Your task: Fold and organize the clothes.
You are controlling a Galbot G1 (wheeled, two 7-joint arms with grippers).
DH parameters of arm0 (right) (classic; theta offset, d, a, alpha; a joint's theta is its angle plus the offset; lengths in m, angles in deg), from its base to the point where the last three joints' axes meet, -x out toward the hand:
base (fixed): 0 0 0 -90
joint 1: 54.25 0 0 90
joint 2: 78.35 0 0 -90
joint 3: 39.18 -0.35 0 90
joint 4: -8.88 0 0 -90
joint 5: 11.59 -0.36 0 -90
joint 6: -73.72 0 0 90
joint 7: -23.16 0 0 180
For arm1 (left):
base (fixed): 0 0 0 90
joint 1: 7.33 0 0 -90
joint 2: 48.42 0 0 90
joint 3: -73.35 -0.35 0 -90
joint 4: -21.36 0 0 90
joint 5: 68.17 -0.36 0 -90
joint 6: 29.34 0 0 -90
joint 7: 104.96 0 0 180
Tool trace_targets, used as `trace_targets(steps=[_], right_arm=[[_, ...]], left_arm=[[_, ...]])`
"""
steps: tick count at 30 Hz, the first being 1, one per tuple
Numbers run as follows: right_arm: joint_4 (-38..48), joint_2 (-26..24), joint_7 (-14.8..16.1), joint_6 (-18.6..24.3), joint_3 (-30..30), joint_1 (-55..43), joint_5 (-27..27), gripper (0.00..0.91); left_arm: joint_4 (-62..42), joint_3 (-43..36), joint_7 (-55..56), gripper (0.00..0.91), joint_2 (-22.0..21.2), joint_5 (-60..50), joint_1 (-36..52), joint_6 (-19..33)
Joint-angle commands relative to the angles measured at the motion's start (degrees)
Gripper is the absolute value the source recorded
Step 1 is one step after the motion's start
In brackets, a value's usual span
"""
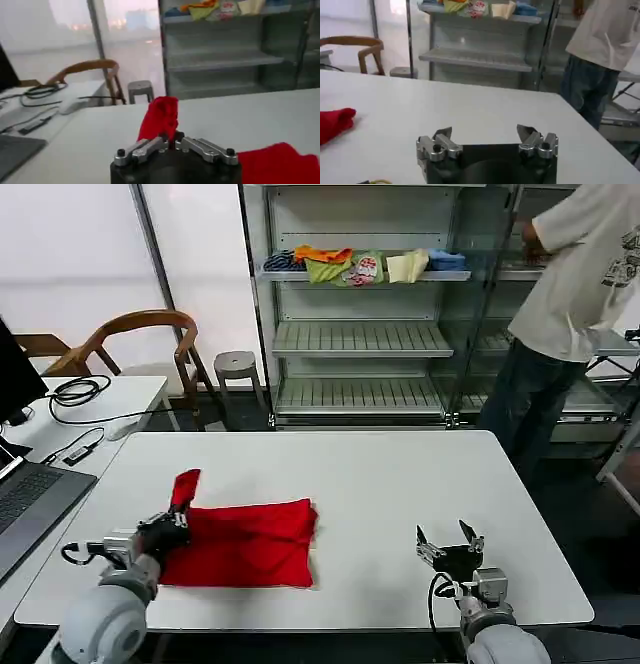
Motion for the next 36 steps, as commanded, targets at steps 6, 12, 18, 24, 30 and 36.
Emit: trace_targets(steps=[6, 12, 18, 24, 30, 36], right_arm=[[-1.3, -0.2, -0.1, -0.2, -2.3, 3.2, 0.7, 0.907], [-1.7, -0.4, -0.1, -0.2, -2.9, 3.4, 0.7, 0.907], [-1.8, -0.5, -0.1, -0.2, -2.7, 3.4, 0.7, 0.907], [-2.1, -0.7, 0.0, -0.2, -2.7, 3.5, 0.6, 0.907], [-2.3, -1.0, 0.1, -0.1, -2.8, 3.8, 0.5, 0.907], [-2.6, -1.6, 0.2, 0.0, -3.1, 4.1, 0.2, 0.907]], left_arm=[[-3.9, -11.9, -0.5, 0.030, -8.5, -2.3, 5.7, 1.2], [-4.7, -13.7, 0.2, 0.020, -10.3, -2.2, 7.5, 1.1], [-6.3, -15.1, 0.5, 0.030, -12.1, -4.7, 7.7, 1.9], [-7.5, -15.3, 0.8, 0.030, -14.0, -6.2, 8.3, 2.7], [-7.7, -15.7, 1.0, 0.030, -15.5, -6.9, 8.1, 2.7], [-7.6, -16.2, 1.6, 0.030, -16.8, -7.1, 7.7, 2.7]])
